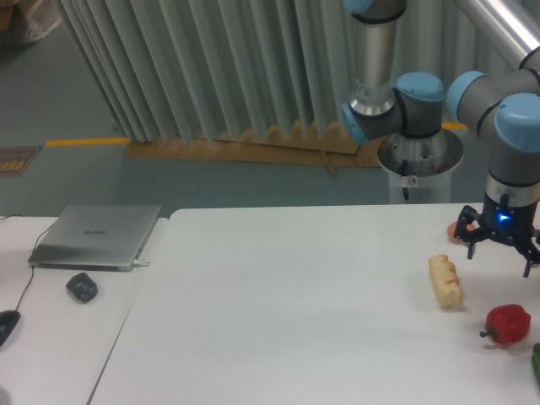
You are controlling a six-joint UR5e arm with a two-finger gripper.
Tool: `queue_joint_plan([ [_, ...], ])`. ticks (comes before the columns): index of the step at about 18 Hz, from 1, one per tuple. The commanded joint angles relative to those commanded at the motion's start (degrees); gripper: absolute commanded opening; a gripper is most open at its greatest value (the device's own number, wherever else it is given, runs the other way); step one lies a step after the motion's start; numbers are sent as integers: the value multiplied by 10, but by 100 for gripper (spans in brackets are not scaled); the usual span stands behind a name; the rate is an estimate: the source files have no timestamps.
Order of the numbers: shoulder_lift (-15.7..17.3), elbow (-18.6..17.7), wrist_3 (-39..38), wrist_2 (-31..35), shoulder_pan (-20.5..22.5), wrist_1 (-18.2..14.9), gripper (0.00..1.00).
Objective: Place the yellow pepper on the table
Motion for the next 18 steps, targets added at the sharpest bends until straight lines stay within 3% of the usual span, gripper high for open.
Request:
queue_joint_plan([
  [7, 11, -3, 255, 41, 86, -3, 100],
  [11, -21, -4, 423, 173, 91, 8, 100],
  [15, -46, 9, 461, 185, 113, 32, 100],
  [18, -67, 25, 535, 177, 127, 57, 100],
])
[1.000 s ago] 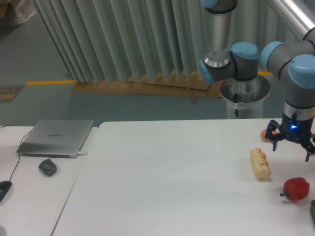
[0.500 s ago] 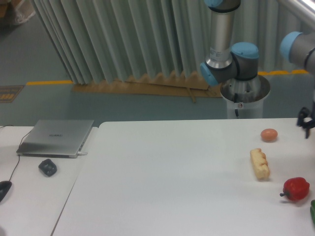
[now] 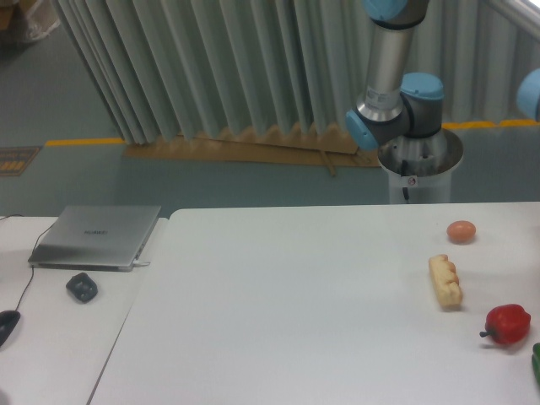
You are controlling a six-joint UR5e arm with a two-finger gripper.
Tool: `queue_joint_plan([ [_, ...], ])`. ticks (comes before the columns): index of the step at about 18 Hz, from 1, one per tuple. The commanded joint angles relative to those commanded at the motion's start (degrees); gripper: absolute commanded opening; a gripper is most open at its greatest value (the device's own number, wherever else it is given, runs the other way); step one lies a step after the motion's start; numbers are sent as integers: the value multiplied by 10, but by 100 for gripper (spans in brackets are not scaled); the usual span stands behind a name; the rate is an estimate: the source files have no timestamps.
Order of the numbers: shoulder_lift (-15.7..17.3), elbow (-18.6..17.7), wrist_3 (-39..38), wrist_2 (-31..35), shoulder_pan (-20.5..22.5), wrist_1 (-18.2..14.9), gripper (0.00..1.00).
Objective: Place the yellow pepper on the table
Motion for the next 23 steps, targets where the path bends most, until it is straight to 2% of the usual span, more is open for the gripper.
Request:
queue_joint_plan([
  [2, -5, 3, -35, -48, 13, 11, 100],
  [4, -11, 11, -250, -84, 24, 37, 100],
  [5, -18, 14, -323, -92, 43, 40, 100],
  [7, -21, 13, -353, -101, 60, 44, 100],
  [10, -21, 16, -470, -106, 88, 48, 100],
  [13, -32, 9, -510, -111, 100, 57, 100],
  [15, -40, 0, -634, -139, 93, 105, 100],
  [16, -35, -3, -630, -134, 89, 105, 100],
  [17, -21, -7, -594, -135, 89, 104, 100],
  [21, -30, -8, -577, -137, 103, 106, 100],
  [23, -46, -7, -578, -135, 103, 110, 100],
])
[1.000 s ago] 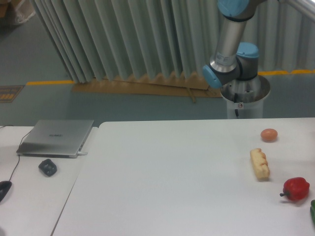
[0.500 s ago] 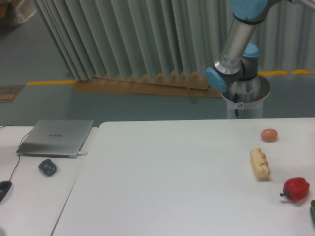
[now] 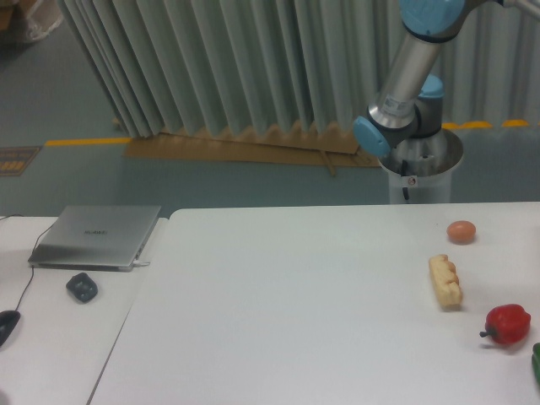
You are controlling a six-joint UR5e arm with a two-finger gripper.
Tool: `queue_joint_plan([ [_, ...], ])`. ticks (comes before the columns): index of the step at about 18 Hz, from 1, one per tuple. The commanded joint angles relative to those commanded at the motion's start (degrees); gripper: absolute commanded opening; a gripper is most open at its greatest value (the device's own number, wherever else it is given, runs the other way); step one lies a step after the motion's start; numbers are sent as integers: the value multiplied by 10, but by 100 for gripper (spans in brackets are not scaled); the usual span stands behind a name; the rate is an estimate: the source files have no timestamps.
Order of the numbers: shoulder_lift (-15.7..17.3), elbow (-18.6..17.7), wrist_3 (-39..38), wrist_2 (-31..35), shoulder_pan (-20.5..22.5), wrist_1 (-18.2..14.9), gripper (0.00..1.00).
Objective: Place the yellow pepper on the table
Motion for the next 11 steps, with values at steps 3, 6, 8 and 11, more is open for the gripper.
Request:
queue_joint_plan([
  [3, -10, 3, -4, -1, 4, 1, 100],
  [6, -19, 4, -5, -3, 4, 1, 100],
  [8, -26, 5, -5, -3, 5, 1, 100],
  [11, -44, 14, -1, -1, 5, 1, 100],
])
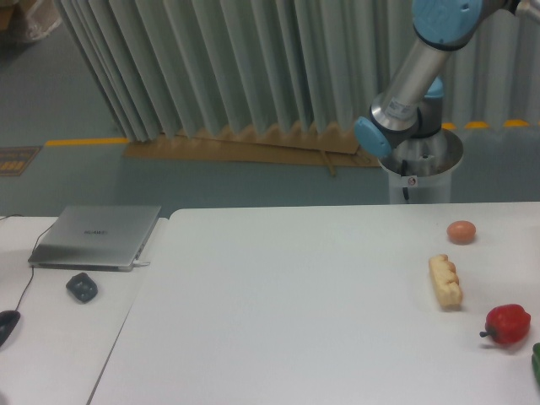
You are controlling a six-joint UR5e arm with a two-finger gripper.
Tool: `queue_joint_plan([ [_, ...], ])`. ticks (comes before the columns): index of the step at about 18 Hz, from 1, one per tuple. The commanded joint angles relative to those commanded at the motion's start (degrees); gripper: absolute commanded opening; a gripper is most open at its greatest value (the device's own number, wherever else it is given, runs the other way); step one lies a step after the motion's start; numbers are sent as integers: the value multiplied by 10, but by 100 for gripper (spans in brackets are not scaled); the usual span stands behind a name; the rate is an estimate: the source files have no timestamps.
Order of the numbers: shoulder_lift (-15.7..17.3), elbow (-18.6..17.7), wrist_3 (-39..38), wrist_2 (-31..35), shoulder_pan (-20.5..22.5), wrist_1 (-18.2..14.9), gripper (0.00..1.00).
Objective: Place the yellow pepper on the table
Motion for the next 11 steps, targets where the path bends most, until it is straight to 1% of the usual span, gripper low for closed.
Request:
queue_joint_plan([
  [1, -2, 1, 3, 0, 2, 0, 100],
  [2, -2, 1, 4, 1, 3, 0, 96],
  [3, -1, 1, 6, 3, 3, -1, 69],
  [5, 3, 1, 26, 4, 3, -4, 57],
  [7, 5, 1, 29, 5, 3, -7, 49],
  [9, 9, 0, 31, 5, 3, -8, 48],
  [10, 12, 7, 32, 6, 1, -15, 48],
  [11, 17, 16, 31, 6, -2, -32, 48],
])
